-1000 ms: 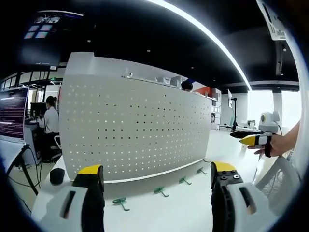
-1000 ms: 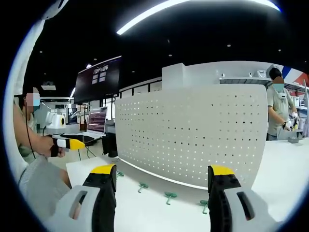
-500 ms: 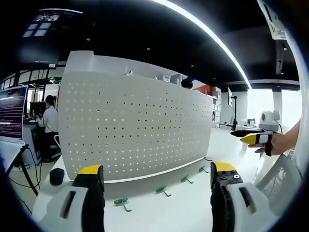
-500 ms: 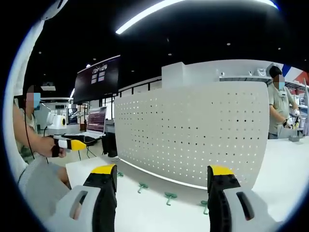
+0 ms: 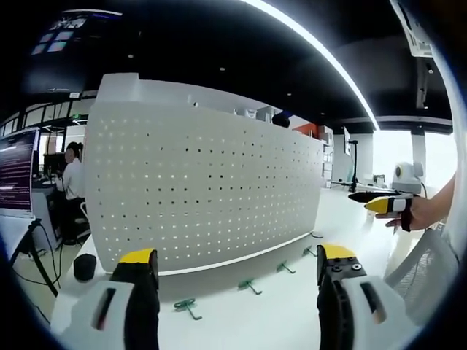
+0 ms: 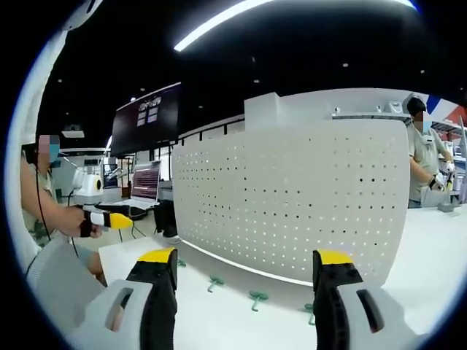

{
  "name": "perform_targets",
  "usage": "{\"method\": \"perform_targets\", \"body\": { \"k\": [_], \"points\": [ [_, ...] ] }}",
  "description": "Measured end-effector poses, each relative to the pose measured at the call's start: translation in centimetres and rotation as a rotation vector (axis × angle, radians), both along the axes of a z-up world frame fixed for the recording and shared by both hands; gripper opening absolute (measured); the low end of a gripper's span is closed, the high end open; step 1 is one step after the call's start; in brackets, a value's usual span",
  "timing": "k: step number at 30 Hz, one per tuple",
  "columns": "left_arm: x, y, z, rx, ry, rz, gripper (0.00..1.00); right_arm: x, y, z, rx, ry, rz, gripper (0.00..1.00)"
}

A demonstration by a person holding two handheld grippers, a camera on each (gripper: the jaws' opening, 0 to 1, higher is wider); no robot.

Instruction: Insert the hook assembly into the mounting plate slot until the hook locks in place.

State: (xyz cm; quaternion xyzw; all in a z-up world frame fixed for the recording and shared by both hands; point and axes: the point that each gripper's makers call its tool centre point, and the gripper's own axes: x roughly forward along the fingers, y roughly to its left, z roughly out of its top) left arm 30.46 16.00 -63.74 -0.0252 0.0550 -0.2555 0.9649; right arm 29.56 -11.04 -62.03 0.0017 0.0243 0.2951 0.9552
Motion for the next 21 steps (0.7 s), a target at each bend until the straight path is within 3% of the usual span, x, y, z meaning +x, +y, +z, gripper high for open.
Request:
{"method": "perform_targets", "body": {
  "k": [9, 21],
  "points": [
    [1.1, 0.7, -0.8, 0.07, 0.021, -0.012, 0.92, 0.1, 0.3, -0.2, 0.001, 0.006, 0.006, 0.73],
    [2.5, 1.1, -3.2, 0.175, 0.077, -0.068, 0.9, 0.3, 0.5, -0.6, 0.014, 0.017, 0.004, 0.72]
  ]
}}
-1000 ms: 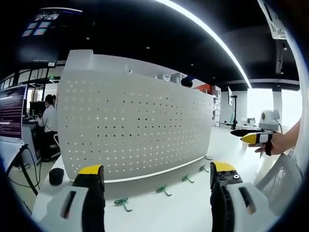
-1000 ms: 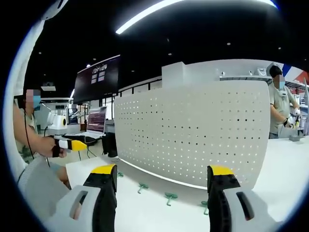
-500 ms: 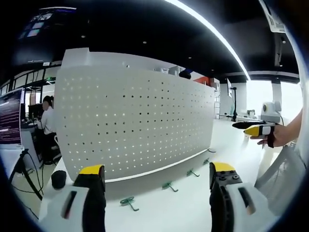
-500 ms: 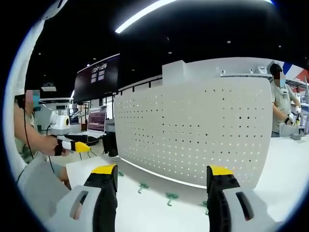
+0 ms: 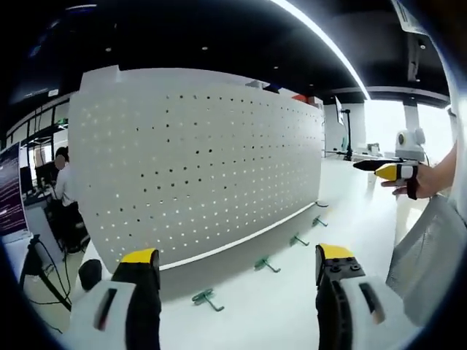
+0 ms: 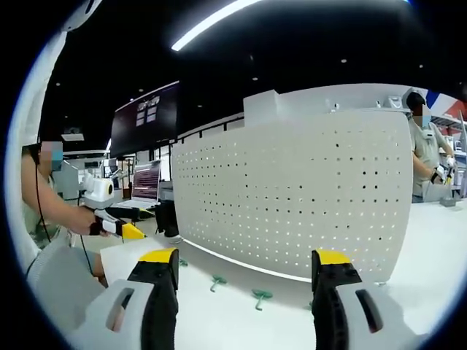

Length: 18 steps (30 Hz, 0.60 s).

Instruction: Insert the hook assembly into the mounting plate slot until the hook locks in place.

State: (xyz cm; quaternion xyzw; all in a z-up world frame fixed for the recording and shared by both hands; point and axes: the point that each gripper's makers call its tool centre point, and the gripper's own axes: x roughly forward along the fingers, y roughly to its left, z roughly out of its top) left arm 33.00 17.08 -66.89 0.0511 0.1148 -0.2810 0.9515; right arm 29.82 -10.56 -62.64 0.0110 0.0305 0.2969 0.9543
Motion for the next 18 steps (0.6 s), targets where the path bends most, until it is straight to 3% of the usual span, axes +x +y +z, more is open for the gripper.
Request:
{"method": "perform_targets", "body": {
  "k": [7, 18],
  "points": [
    [0.5, 0.3, -1.7, 0.071, 0.056, -0.079, 0.87, -0.1, -0.2, -0.1, 0.0, 0.006, -0.004, 0.72],
    [1.2, 0.9, -3.0, 0.228, 0.076, -0.203, 0.86, -0.2, -0.7, -0.3, -0.001, 0.009, -0.014, 0.71]
  ]
}}
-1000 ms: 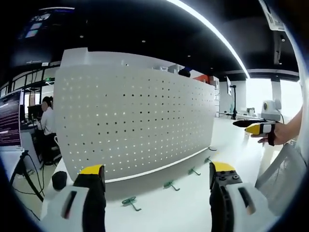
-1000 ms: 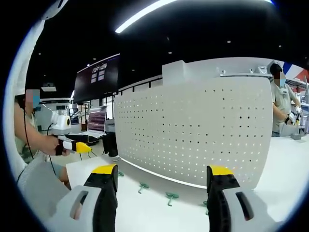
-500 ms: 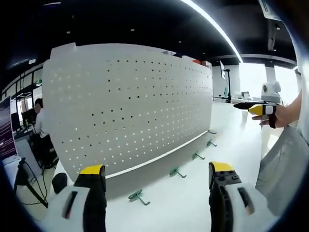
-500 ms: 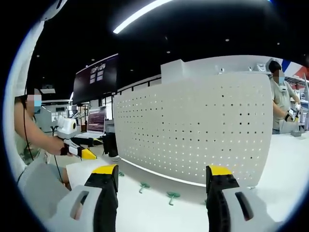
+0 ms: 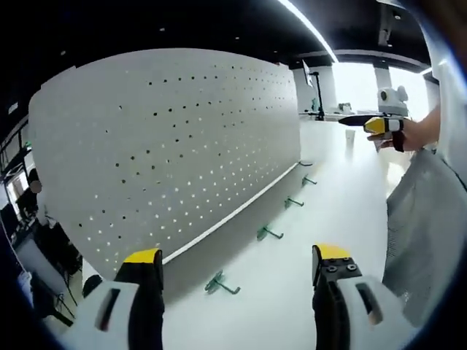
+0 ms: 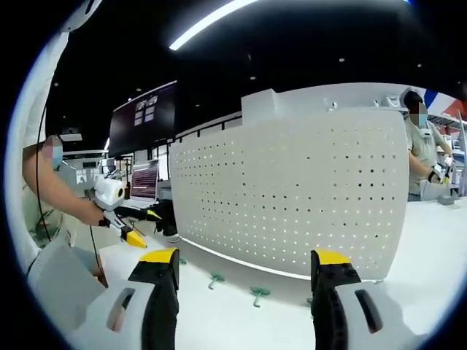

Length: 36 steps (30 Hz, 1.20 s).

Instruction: Insert the hook assembly into the mounting plate slot until the hook locks in place.

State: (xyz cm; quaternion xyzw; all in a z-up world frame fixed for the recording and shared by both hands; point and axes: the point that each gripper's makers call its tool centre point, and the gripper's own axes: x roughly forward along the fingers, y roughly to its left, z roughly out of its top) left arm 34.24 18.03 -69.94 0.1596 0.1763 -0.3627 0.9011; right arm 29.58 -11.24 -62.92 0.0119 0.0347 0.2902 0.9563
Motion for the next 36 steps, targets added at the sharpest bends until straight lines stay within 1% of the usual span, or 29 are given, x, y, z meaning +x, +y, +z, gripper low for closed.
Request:
{"method": "perform_targets", "body": {
  "k": [2, 5, 6, 8, 10, 13, 16, 17, 18, 19, 21, 22, 24, 25, 28, 32, 34, 36],
  "points": [
    [0.1, 0.0, -0.4, 0.037, 0.006, -0.039, 0.85, 0.0, 0.0, 0.0, 0.0, 0.001, -0.002, 0.71],
    [0.2, 0.0, -1.3, 0.149, -0.002, -0.119, 0.83, 0.0, 0.0, 0.0, 0.0, 0.002, -0.003, 0.71],
    [0.1, -0.1, -1.5, 0.15, 0.011, -0.132, 0.83, 0.1, 0.0, 0.0, -0.001, 0.001, -0.003, 0.71],
    [0.2, -0.1, -1.6, 0.151, 0.021, -0.142, 0.82, 0.1, 0.0, 0.0, -0.001, 0.001, -0.003, 0.71],
    [0.0, -0.2, -2.1, 0.172, 0.051, -0.17, 0.8, 0.2, 0.0, 0.1, -0.001, 0.0, -0.004, 0.71],
    [0.1, 0.0, -2.9, 0.225, 0.067, -0.218, 0.8, 0.2, 0.1, 0.0, 0.0, 0.002, -0.003, 0.71],
    [0.4, -0.2, -3.2, 0.239, 0.094, -0.237, 0.78, 0.3, 0.1, 0.0, 0.0, 0.002, -0.002, 0.7],
    [0.4, -0.2, -3.4, 0.248, 0.108, -0.242, 0.76, 0.3, 0.1, 0.0, 0.0, 0.004, -0.002, 0.7],
    [0.6, 0.0, -3.5, 0.276, 0.114, -0.243, 0.74, 0.3, 0.1, 0.0, 0.0, 0.004, -0.002, 0.7],
    [0.7, 0.0, -3.7, 0.284, 0.118, -0.252, 0.74, 0.3, 0.1, -0.1, 0.001, 0.004, -0.003, 0.7],
    [0.8, -0.2, -4.0, 0.296, 0.137, -0.27, 0.77, 0.3, 0.0, -0.2, 0.001, 0.009, -0.005, 0.7],
    [0.9, 0.1, -4.5, 0.334, 0.145, -0.288, 0.76, 0.3, 0.0, -0.2, 0.003, 0.008, -0.005, 0.7],
    [0.8, 0.1, -4.9, 0.359, 0.159, -0.318, 0.74, 0.3, -0.1, -0.2, 0.004, 0.01, -0.007, 0.7],
    [0.9, 0.1, -5.1, 0.371, 0.169, -0.32, 0.72, 0.3, -0.1, -0.3, 0.003, 0.011, -0.007, 0.7],
    [1.3, 0.2, -5.4, 0.41, 0.165, -0.356, 0.7, 0.4, -0.2, -0.3, 0.004, 0.012, -0.01, 0.7],
    [1.9, 0.5, -6.1, 0.438, 0.19, -0.38, 0.69, 0.4, -0.2, -0.4, 0.003, 0.013, -0.01, 0.69],
    [2.2, 0.7, -6.5, 0.47, 0.191, -0.411, 0.68, 0.5, -0.2, -0.4, 0.003, 0.013, -0.01, 0.69],
    [2.6, 0.9, -6.8, 0.472, 0.211, -0.422, 0.65, 0.5, -0.3, -0.4, 0.002, 0.013, -0.012, 0.69]
  ]
}}
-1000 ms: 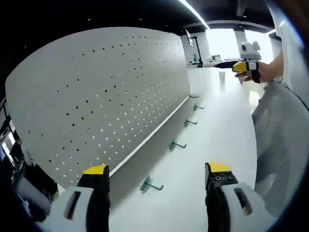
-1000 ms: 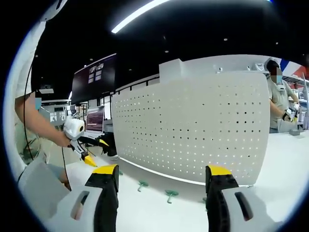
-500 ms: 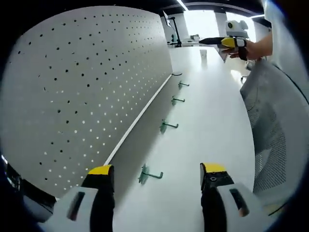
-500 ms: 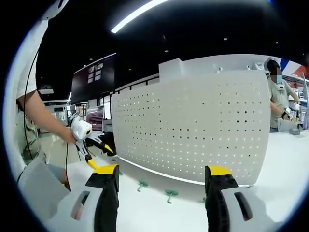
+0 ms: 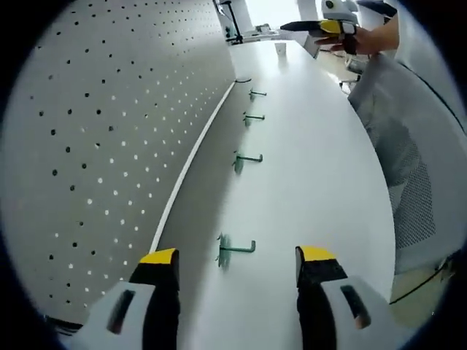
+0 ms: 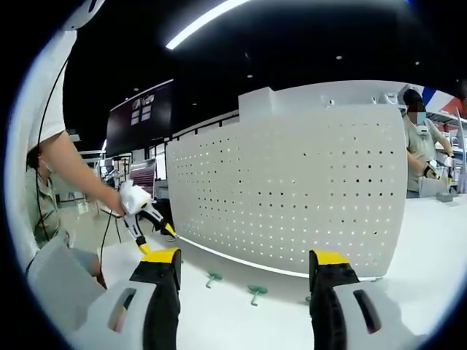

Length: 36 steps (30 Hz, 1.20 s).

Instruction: Insert the hook assembly into the mounting plate slot until the hook locks in place.

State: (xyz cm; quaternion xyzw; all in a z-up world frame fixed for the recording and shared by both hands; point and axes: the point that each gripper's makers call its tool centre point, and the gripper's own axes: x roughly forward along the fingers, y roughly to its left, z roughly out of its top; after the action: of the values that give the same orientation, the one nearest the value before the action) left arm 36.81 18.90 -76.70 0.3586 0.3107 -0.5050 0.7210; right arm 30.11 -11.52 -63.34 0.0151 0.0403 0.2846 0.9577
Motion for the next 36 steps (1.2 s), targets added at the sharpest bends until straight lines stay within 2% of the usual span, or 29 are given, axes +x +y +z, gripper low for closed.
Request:
{"method": "perform_targets", "body": {
  "k": [1, 3, 7, 18, 22, 25, 30, 33, 34, 36],
  "points": [
    [0.0, 0.0, -0.2, -0.001, 0.027, 0.001, 0.65, 0.0, -0.1, -0.1, -0.001, 0.002, -0.001, 0.69],
    [0.1, 0.2, -0.5, 0.015, 0.03, -0.02, 0.66, 0.0, -0.1, -0.1, 0.001, 0.004, -0.003, 0.69],
    [0.5, 0.8, -1.8, 0.043, 0.09, -0.026, 0.64, 0.0, 0.0, 0.0, 0.004, 0.003, 0.002, 0.69],
    [1.1, 0.7, -4.0, 0.099, 0.158, -0.053, 0.61, 0.0, -0.4, -0.3, -0.007, 0.011, -0.007, 0.69],
    [1.0, 0.8, -4.9, 0.124, 0.186, -0.068, 0.55, -0.1, -0.3, -0.5, -0.008, 0.018, -0.009, 0.69],
    [1.2, 1.0, -5.5, 0.138, 0.196, -0.064, 0.57, 0.0, -0.4, -0.5, -0.006, 0.019, -0.011, 0.69],
    [1.6, 1.0, -5.7, 0.152, 0.205, -0.061, 0.53, 0.0, -0.6, -0.6, -0.004, 0.023, -0.017, 0.68],
    [1.7, 1.7, -6.2, 0.212, 0.194, -0.09, 0.51, 0.1, -0.6, -0.8, -0.005, 0.029, -0.019, 0.68],
    [1.6, 1.3, -6.2, 0.181, 0.212, -0.074, 0.5, 0.1, -0.6, -0.8, -0.006, 0.029, -0.02, 0.68],
    [1.7, 1.3, -6.2, 0.183, 0.209, -0.072, 0.5, 0.1, -0.6, -0.9, -0.009, 0.03, -0.02, 0.68]
  ]
}}
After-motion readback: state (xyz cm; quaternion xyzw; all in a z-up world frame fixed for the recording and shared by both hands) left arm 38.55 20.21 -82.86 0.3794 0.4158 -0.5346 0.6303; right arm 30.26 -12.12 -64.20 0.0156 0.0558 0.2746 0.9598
